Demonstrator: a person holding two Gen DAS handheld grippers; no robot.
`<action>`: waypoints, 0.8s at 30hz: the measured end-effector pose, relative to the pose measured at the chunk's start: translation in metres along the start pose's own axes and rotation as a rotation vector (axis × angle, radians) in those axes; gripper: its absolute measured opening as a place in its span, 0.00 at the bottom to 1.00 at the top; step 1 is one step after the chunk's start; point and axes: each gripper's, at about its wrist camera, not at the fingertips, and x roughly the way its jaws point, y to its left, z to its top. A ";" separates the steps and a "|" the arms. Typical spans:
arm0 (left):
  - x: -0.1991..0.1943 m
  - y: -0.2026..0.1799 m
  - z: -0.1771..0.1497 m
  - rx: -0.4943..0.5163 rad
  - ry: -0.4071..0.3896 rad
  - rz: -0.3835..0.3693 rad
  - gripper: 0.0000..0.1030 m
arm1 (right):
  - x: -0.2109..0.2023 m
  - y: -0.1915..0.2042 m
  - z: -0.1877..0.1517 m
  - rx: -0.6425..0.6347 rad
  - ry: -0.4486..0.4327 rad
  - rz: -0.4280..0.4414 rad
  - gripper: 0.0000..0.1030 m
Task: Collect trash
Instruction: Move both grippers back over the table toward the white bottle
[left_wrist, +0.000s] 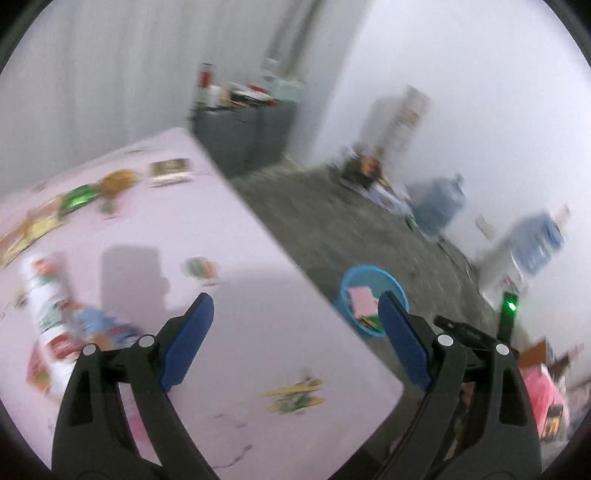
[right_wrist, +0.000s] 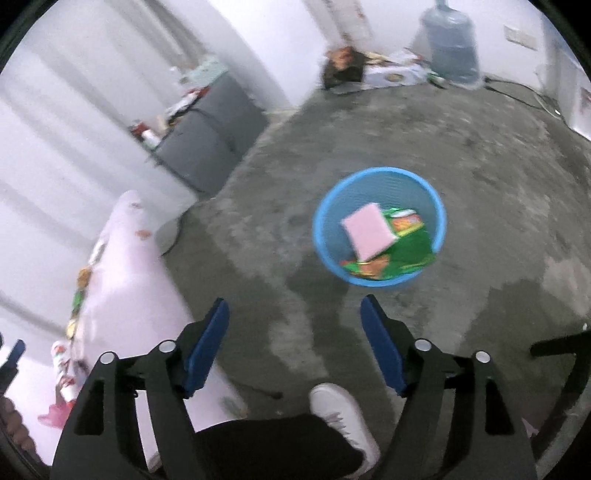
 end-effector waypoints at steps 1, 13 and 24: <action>-0.014 0.015 -0.002 -0.033 -0.029 0.018 0.84 | -0.003 0.010 -0.002 -0.014 0.006 0.020 0.71; -0.109 0.146 -0.049 -0.308 -0.212 0.197 0.83 | 0.004 0.126 -0.030 -0.185 0.147 0.223 0.71; -0.066 0.196 -0.057 -0.349 -0.084 0.224 0.83 | 0.027 0.225 -0.066 -0.371 0.273 0.312 0.71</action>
